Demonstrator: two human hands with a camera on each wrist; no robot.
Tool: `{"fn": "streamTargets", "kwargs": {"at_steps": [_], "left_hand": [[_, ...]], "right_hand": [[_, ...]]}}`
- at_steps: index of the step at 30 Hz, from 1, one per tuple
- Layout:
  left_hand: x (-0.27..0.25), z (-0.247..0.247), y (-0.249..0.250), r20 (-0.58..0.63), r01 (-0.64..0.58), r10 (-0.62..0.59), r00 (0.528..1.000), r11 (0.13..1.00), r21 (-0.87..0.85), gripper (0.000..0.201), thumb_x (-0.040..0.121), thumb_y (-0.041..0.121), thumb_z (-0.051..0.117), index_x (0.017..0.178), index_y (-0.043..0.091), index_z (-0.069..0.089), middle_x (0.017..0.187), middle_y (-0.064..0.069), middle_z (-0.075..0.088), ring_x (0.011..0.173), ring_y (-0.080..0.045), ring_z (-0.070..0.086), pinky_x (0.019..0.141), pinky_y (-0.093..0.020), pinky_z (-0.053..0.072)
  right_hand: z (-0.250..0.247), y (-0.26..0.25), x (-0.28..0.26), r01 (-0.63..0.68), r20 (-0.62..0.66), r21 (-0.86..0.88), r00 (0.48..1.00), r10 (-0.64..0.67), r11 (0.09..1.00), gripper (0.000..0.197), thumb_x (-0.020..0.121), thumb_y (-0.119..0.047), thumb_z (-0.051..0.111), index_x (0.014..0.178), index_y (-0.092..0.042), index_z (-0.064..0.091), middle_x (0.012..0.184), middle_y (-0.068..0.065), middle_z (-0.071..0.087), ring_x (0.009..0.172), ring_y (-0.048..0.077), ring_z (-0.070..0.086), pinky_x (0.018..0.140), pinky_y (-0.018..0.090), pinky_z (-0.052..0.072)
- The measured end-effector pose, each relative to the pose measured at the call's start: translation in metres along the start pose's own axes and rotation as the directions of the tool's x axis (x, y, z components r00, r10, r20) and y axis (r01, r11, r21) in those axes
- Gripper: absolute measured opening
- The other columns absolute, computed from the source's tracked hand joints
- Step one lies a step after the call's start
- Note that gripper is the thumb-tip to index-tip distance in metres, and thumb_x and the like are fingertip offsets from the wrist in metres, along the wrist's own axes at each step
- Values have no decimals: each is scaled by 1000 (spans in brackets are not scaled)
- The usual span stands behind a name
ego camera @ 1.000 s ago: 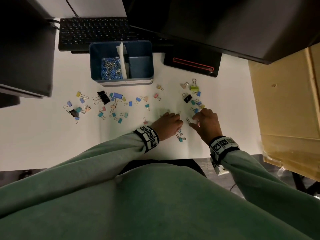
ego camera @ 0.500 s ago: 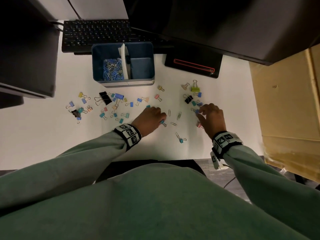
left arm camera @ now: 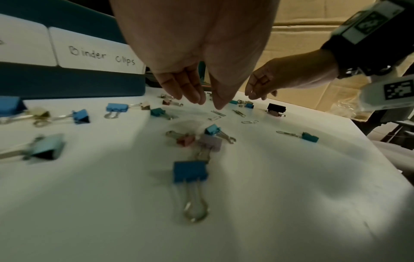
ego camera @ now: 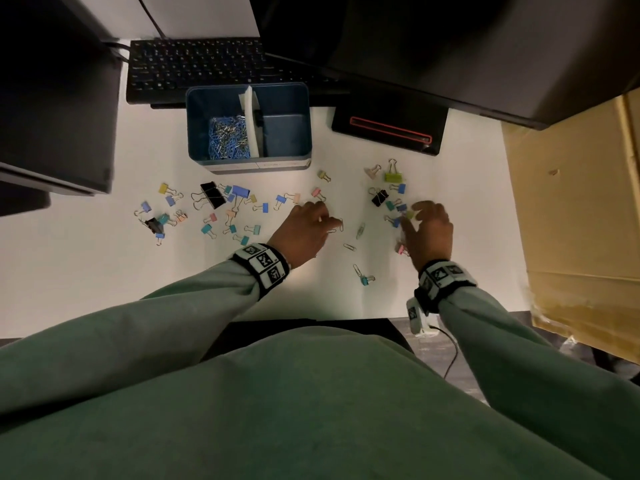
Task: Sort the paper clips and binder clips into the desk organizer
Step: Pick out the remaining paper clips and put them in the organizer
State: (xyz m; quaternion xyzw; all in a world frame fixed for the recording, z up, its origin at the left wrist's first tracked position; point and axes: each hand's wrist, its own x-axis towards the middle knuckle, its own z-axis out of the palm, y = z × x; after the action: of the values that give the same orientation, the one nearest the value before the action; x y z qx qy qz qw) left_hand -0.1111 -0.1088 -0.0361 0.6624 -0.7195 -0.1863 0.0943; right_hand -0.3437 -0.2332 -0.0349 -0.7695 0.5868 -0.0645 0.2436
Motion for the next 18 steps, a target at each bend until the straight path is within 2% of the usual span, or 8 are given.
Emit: {"fn": "streamTargets", "kwargs": {"at_steps": [2, 5, 7, 10, 12, 14, 16, 18], "left_hand": [[5, 2, 6, 12, 29, -29, 1000, 1000, 0, 29, 83, 12, 62, 111, 18, 63, 99, -9, 56, 89, -27, 54, 78, -37, 45], [7, 5, 8, 27, 72, -72, 997, 997, -7, 24, 85, 14, 60, 109, 18, 61, 102, -9, 56, 92, -27, 54, 79, -37, 44], [6, 6, 6, 32, 82, -82, 996, 997, -9, 21, 86, 15, 59, 107, 18, 61, 102, -9, 56, 93, -27, 54, 78, -38, 44], [2, 4, -1, 48, 109, -108, 993, 994, -11, 23, 87, 16, 59, 109, 17, 62, 108, -11, 57, 100, -29, 54, 83, -39, 45], [1, 3, -4, 59, 128, -127, 990, 992, -16, 27, 86, 16, 60, 114, 16, 61, 113, -12, 56, 103, -29, 54, 86, -41, 45], [1, 3, -7, 65, 145, -143, 988, 989, -24, 30, 87, 17, 60, 116, 15, 60, 115, -13, 55, 104, -30, 54, 86, -42, 45], [1, 3, -9, 51, 140, -139, 989, 990, -18, 29, 88, 18, 60, 116, 16, 60, 113, -13, 55, 102, -29, 54, 85, -42, 46], [4, 4, -3, 42, 100, -100, 994, 995, -2, 24, 89, 20, 59, 113, 19, 61, 107, -10, 56, 97, -27, 54, 81, -39, 46]], "right_hand": [[-2, 0, 12, -112, 74, 37, 991, 109, 993, 30, 84, -27, 69, 108, -11, 59, 108, 10, 56, 92, 28, 57, 84, 39, 48], [0, -6, 24, -177, 185, 118, 971, 154, 977, 13, 85, -21, 66, 89, -12, 58, 99, 9, 54, 81, 22, 52, 73, 31, 42], [-2, -8, 28, -198, 197, 173, 967, 163, 965, 11, 84, -18, 67, 84, -13, 57, 92, 6, 57, 77, 17, 50, 68, 26, 41], [-9, 0, 26, -253, 215, 313, 958, 191, 916, 11, 85, -17, 69, 87, -11, 59, 78, -1, 63, 68, 16, 59, 58, 18, 42], [-17, 10, 27, -291, 171, 372, 955, 243, 881, 9, 88, -17, 67, 88, -12, 60, 76, -4, 65, 67, 16, 65, 61, 25, 49], [-21, 19, 31, -279, 83, 296, 960, 266, 914, 7, 90, -19, 63, 89, -13, 60, 86, 1, 66, 77, 22, 64, 70, 32, 51], [-19, 21, 34, -167, -15, 105, 986, 169, 980, 11, 89, -21, 64, 93, -11, 61, 100, 9, 61, 90, 27, 59, 80, 34, 47], [-15, 18, 31, -28, -30, -42, 999, 27, 999, 13, 87, -19, 67, 97, -12, 62, 107, 12, 56, 97, 28, 56, 87, 36, 43]]}}
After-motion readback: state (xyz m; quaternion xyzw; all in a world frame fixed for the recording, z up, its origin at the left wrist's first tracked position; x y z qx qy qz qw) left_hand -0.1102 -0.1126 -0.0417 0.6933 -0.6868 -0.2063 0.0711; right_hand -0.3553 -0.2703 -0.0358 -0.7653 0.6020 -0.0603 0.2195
